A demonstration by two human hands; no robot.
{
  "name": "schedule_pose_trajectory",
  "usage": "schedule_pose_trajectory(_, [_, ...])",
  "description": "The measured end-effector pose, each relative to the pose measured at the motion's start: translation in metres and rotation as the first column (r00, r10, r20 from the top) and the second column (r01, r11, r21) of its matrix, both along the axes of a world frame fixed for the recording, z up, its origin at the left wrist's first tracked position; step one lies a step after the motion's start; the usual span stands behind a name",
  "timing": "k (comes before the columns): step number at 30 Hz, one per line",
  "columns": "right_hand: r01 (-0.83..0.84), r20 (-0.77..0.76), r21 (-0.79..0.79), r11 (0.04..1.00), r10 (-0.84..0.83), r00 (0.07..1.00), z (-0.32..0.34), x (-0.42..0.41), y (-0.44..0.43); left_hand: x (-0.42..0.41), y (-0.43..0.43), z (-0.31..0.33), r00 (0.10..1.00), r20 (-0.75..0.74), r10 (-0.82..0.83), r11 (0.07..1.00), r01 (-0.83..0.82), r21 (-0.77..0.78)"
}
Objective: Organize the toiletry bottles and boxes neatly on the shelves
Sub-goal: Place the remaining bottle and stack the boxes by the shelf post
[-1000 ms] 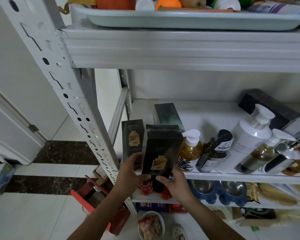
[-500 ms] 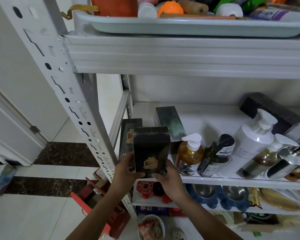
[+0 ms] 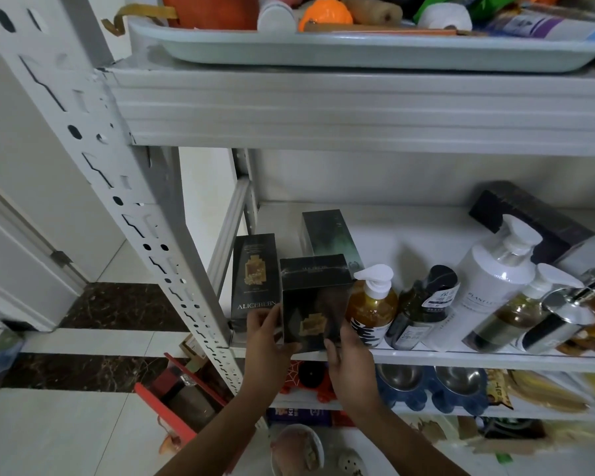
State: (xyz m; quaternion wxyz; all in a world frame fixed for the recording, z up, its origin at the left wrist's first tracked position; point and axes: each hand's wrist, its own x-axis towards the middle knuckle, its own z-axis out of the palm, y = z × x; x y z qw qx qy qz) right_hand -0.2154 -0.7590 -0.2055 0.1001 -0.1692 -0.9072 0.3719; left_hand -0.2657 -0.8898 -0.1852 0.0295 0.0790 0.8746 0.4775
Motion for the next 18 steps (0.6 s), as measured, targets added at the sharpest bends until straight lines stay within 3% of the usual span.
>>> schedule_pose_trajectory(3, [0.028,-0.027,0.119,0.992,-0.025,0.999,0.001,0.002,0.001,0.003,0.001,-0.003,1.0,-0.017,-0.008,1.0,0.007,-0.028])
schedule_pose_trajectory(9, [0.056,-0.024,0.119,0.991,-0.054,0.998,-0.001,0.015,0.003,0.006,0.005,-0.007,0.999,-0.035,-0.017,0.999,0.016,-0.049])
schedule_pose_trajectory(14, [0.04,-0.014,0.042,0.998,-0.039,0.999,0.005,0.021,0.009,0.005,0.012,-0.008,0.998,-0.046,-0.04,0.998,0.038,-0.058])
schedule_pose_trajectory(18, [0.074,-0.051,-0.151,0.986,-0.082,0.995,0.0,0.027,0.008,0.008,0.012,-0.011,0.996,-0.086,-0.008,0.993,-0.002,-0.121])
